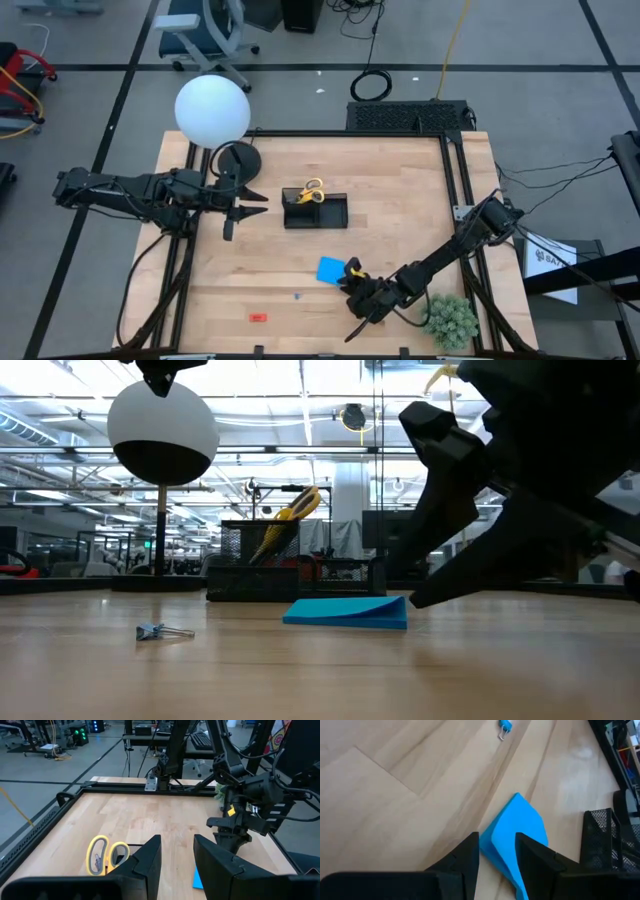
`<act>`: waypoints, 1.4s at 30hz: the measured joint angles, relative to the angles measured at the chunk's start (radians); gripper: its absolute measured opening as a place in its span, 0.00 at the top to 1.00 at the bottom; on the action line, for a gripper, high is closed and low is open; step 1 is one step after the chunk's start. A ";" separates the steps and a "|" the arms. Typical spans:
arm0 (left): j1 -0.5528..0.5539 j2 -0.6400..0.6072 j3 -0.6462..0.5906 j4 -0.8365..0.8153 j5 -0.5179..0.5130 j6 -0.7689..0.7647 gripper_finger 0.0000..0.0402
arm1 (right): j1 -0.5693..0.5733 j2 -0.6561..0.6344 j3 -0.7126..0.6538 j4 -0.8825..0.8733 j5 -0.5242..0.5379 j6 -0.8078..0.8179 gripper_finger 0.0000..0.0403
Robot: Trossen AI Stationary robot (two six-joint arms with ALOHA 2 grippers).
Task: Pick and place office supplies into organizer
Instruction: Put the blue sticky note into the black mesh desk organizer
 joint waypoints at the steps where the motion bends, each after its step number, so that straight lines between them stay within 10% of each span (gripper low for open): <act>1: 0.000 0.000 0.000 0.000 0.000 0.000 0.70 | 0.000 0.000 0.000 -0.002 0.003 0.002 0.70; 42: 0.000 0.000 0.000 0.003 -0.001 -0.002 0.70 | -0.040 0.051 0.002 0.009 0.050 -0.008 0.82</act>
